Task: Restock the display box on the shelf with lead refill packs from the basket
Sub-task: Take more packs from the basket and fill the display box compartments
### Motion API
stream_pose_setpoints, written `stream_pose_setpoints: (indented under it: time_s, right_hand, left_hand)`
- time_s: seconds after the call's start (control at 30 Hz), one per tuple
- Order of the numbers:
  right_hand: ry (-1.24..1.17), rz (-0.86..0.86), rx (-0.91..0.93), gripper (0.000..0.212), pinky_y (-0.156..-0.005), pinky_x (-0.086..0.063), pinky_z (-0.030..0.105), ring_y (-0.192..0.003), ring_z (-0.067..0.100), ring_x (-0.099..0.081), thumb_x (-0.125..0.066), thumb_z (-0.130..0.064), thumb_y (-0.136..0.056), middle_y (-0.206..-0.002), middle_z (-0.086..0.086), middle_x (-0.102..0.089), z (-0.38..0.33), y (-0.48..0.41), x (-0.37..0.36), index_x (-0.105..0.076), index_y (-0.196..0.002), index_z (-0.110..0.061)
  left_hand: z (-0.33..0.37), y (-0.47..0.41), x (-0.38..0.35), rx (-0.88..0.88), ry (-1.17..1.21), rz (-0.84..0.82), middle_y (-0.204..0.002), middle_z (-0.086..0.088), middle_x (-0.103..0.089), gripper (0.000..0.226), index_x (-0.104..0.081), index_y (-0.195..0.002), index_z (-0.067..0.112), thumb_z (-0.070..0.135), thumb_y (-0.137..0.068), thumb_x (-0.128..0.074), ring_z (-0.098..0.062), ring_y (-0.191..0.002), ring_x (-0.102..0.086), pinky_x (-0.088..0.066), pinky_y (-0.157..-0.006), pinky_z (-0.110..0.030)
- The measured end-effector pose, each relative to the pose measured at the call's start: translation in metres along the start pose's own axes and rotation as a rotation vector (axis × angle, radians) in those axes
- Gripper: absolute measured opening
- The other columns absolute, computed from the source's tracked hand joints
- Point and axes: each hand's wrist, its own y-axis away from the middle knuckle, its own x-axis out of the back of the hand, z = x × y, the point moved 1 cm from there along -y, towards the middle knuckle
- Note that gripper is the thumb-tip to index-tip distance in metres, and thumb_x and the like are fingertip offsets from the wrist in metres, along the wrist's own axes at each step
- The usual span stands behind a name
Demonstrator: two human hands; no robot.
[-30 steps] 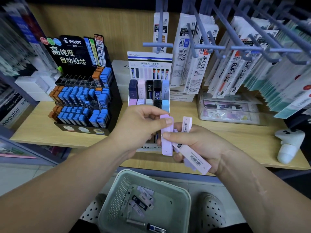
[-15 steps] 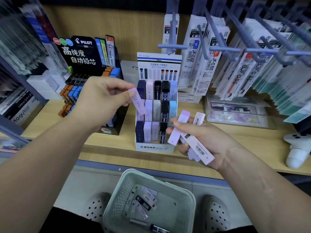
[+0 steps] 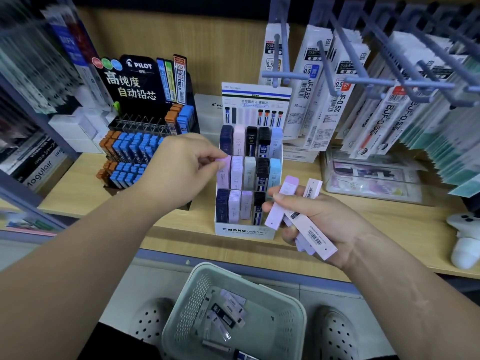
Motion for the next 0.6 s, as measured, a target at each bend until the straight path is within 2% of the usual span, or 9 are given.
stream_pose_setpoints:
  time_s: [0.1,0.27,0.37,0.47,0.53,0.6]
  right_hand:
    - [0.0,-0.004,0.001,0.012,-0.044,-0.045,0.019,-0.055,0.012,-0.064,-0.071,-0.01,-0.087,-0.095,0.021,-0.074,0.0,0.0,0.0,-0.073,-0.098,-0.007]
    - [0.024,-0.021,0.012,0.015,-0.044,-0.043,0.019,-0.063,0.015,-0.066,-0.066,-0.004,-0.09,-0.094,0.021,-0.075,-0.002,0.0,0.001,-0.072,-0.104,-0.006]
    - [0.037,-0.029,0.014,0.016,-0.045,-0.044,0.02,-0.066,0.016,-0.066,-0.065,-0.002,-0.089,-0.096,0.021,-0.075,-0.002,0.001,0.003,-0.072,-0.104,-0.006]
    - [0.046,-0.038,0.016,0.017,-0.044,-0.044,0.02,-0.064,0.015,-0.066,-0.064,-0.001,-0.091,-0.094,0.021,-0.075,-0.002,0.002,0.005,-0.072,-0.105,-0.005]
    - [0.068,-0.045,0.016,0.018,-0.045,-0.044,0.02,-0.065,0.016,-0.066,-0.064,-0.001,-0.091,-0.094,0.02,-0.075,-0.002,0.002,0.006,-0.072,-0.106,-0.006]
    - [0.107,-0.063,0.013,0.019,-0.045,-0.044,0.021,-0.066,0.016,-0.065,-0.065,-0.001,-0.09,-0.093,0.019,-0.075,-0.001,0.002,0.006,-0.072,-0.107,-0.006]
  left_hand:
    - [-0.003,0.001,-0.007,-0.093,-0.098,-0.041,-0.081,0.0,-0.067,0.008,-0.08,-0.088,0.009,0.007,-0.08,-0.08,-0.005,-0.067,-0.053,-0.049,-0.067,-0.02]
    - [-0.008,0.003,-0.016,-0.049,-0.137,-0.062,-0.08,0.005,-0.059,0.009,-0.076,-0.083,0.009,0.006,-0.077,-0.082,0.009,-0.062,-0.046,-0.053,-0.065,-0.029]
    - [-0.007,0.003,-0.016,-0.037,-0.162,-0.066,-0.081,0.007,-0.056,0.016,-0.074,-0.089,0.011,0.006,-0.076,-0.082,0.009,-0.063,-0.045,-0.053,-0.066,-0.032]
    - [-0.006,0.003,-0.015,0.026,-0.198,-0.07,-0.081,0.008,-0.056,0.03,-0.071,-0.104,0.018,0.011,-0.076,-0.081,0.008,-0.066,-0.046,-0.053,-0.068,-0.034]
    - [0.0,0.003,-0.014,0.046,-0.178,-0.057,-0.079,0.009,-0.057,0.028,-0.071,-0.103,0.019,0.014,-0.077,-0.081,0.006,-0.066,-0.048,-0.054,-0.068,-0.036]
    - [0.013,0.003,-0.013,0.043,-0.084,-0.005,-0.075,0.009,-0.059,0.016,-0.074,-0.097,0.018,0.017,-0.081,-0.079,0.0,-0.063,-0.052,-0.054,-0.067,-0.034]
